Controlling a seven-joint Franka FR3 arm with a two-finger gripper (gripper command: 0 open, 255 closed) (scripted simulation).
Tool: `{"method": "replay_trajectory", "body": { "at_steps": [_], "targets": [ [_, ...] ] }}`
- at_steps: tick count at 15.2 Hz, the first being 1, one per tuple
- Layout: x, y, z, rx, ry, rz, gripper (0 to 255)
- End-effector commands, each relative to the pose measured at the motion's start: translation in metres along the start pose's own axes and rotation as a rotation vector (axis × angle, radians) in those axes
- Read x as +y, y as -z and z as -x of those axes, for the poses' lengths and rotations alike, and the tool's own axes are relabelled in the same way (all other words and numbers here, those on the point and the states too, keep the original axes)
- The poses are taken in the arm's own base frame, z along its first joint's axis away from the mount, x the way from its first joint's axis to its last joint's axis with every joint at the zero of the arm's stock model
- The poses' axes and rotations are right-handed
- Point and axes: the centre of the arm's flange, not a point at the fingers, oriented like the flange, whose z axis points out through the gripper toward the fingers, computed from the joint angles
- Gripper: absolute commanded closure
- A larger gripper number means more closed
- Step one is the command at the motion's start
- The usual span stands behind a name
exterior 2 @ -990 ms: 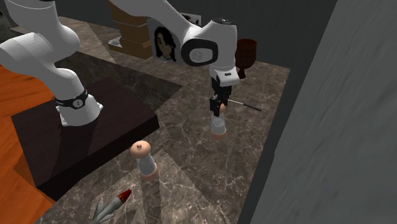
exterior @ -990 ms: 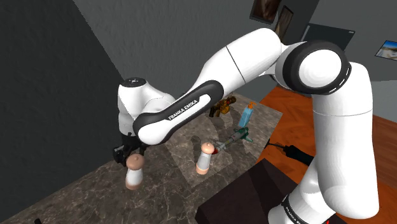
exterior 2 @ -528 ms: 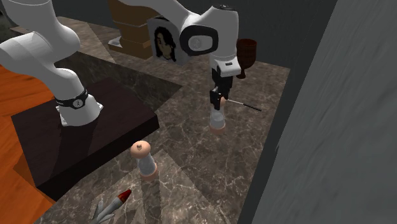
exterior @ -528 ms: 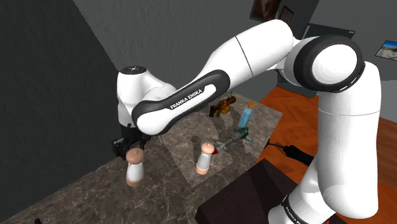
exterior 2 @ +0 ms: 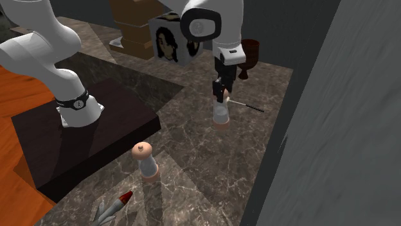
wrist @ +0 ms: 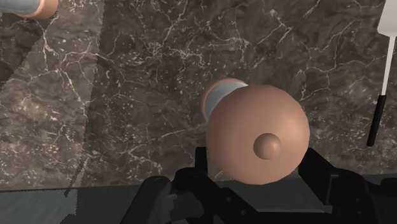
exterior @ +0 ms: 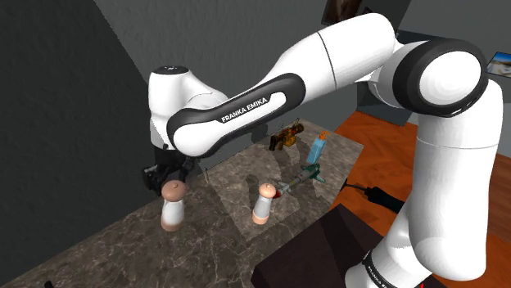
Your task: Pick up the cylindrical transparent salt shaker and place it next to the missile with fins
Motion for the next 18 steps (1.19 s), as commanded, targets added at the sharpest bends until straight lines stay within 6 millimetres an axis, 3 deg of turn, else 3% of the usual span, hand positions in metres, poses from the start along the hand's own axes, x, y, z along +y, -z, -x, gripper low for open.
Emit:
{"method": "replay_trajectory", "body": {
  "at_steps": [1,18],
  "targets": [
    [0.000,0.011,-0.001,0.000,0.000,0.000,255],
    [-0.001,0.101,-0.006,0.000,0.000,0.000,255]
  ]
}}
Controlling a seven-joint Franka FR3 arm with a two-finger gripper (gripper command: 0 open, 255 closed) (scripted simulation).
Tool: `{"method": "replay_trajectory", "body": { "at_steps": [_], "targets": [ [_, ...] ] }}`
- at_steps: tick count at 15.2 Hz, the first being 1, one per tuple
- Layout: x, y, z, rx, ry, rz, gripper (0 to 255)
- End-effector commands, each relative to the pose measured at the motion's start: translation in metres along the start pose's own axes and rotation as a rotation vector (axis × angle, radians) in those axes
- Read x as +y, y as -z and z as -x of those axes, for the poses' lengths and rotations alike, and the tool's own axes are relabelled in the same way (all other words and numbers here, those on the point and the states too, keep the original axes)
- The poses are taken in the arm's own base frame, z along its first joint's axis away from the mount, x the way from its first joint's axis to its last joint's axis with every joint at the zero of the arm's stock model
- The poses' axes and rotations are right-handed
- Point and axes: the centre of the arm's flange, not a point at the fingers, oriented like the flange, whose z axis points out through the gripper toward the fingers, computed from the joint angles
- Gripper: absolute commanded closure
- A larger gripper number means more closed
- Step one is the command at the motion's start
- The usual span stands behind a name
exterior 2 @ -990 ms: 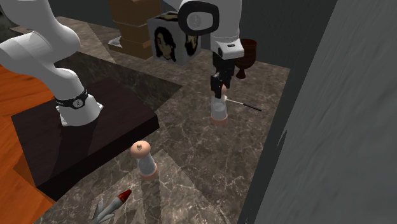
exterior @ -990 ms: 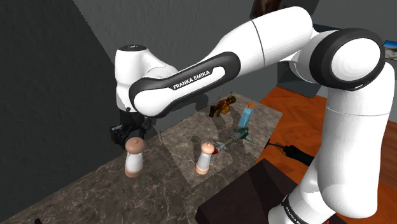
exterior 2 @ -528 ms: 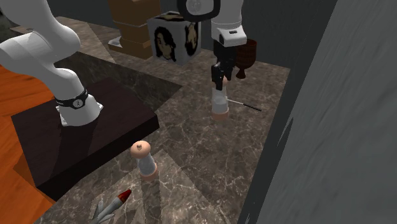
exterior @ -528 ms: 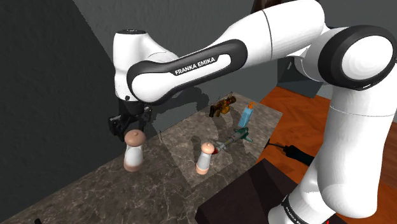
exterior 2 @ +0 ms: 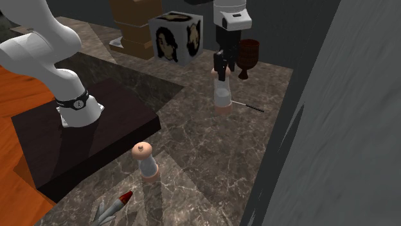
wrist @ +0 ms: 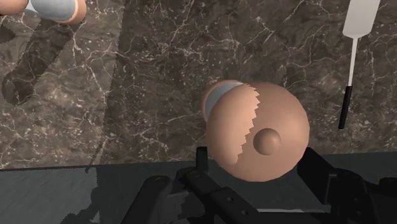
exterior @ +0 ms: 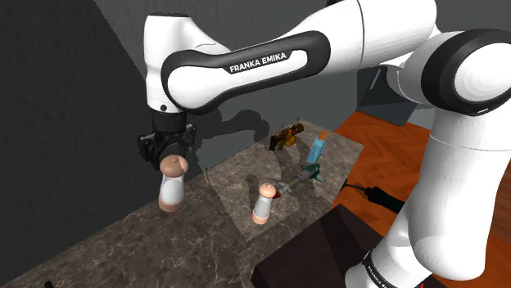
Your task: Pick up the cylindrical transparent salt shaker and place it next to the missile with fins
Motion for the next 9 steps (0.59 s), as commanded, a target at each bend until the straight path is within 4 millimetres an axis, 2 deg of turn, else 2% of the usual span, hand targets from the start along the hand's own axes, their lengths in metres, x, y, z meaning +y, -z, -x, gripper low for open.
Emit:
{"method": "replay_trajectory", "body": {
  "at_steps": [1,9],
  "targets": [
    [0.000,0.012,-0.002,0.000,0.000,0.000,255],
    [-0.001,0.054,-0.005,0.000,0.000,0.000,255]
  ]
}}
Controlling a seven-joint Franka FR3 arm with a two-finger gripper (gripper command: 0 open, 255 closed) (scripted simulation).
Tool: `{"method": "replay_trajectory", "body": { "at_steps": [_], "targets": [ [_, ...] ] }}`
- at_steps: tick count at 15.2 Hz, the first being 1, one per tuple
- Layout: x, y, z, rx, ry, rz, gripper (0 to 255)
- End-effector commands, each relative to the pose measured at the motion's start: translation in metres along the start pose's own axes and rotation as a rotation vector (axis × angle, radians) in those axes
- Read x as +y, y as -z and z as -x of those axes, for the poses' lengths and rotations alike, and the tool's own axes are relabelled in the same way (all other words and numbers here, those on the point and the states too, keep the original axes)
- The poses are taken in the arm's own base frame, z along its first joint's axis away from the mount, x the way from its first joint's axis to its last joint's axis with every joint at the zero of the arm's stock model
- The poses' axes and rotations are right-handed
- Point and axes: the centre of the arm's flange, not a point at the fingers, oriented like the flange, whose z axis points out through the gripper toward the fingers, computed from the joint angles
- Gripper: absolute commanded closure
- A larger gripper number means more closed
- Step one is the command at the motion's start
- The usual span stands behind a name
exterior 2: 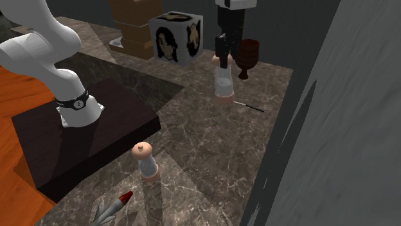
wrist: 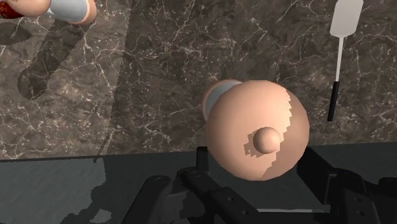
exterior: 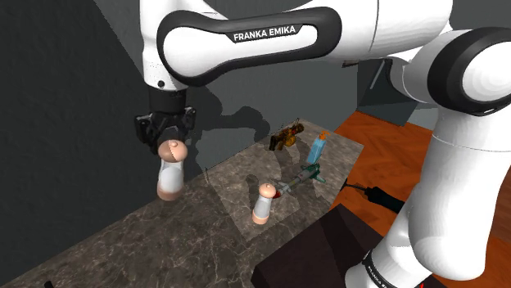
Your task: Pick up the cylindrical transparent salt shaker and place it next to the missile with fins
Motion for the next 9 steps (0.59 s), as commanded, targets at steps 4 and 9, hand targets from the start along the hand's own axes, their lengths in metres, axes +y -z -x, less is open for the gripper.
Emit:
{"method": "replay_trajectory", "body": {
  "at_steps": [4,9],
  "targets": [
    [0.026,0.014,0.004,0.000,0.000,0.000,255],
    [0.091,0.016,0.014,0.000,0.000,0.000,255]
  ]
}}
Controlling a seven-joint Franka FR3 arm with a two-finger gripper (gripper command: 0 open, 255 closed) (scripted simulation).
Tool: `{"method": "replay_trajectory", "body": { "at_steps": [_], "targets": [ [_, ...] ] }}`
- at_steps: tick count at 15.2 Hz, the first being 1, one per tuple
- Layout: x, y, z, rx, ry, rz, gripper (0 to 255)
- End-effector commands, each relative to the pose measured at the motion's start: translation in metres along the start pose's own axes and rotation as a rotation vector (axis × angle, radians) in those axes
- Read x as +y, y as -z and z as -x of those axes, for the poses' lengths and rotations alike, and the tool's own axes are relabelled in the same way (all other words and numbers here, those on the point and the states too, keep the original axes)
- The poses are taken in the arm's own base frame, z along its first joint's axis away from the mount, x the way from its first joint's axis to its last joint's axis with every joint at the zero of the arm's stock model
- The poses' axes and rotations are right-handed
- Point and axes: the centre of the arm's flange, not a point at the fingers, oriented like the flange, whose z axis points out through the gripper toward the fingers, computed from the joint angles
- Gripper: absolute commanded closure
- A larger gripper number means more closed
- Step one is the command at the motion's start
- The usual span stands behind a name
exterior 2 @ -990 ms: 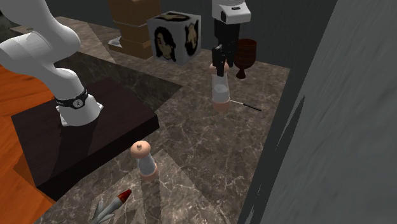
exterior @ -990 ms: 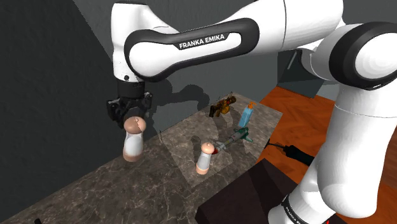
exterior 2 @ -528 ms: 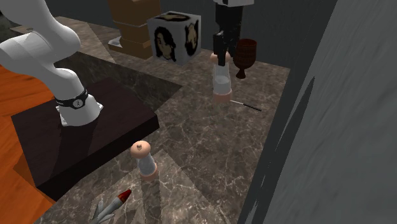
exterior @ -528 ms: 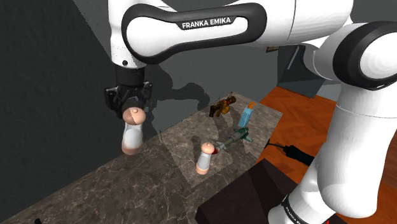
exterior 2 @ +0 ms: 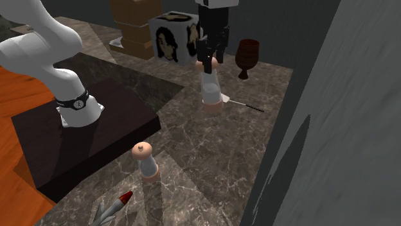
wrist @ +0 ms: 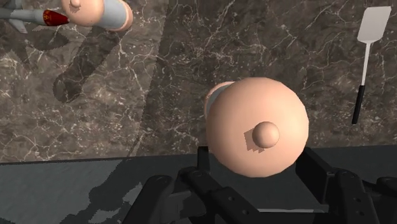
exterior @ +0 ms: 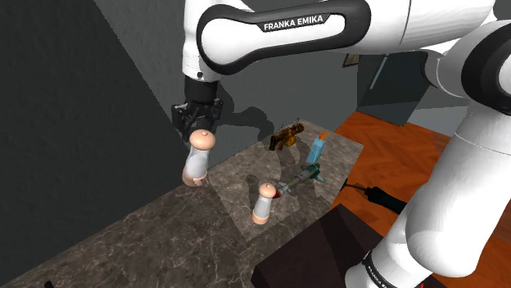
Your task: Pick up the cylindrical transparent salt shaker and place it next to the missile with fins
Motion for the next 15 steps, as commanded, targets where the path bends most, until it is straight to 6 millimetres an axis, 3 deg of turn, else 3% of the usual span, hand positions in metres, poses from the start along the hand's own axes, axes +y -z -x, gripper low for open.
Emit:
{"method": "replay_trajectory", "body": {
  "at_steps": [1,15],
  "targets": [
    [0.026,-0.001,0.003,0.000,0.001,-0.001,255],
    [0.208,0.004,0.031,0.000,0.001,-0.001,255]
  ]
}}
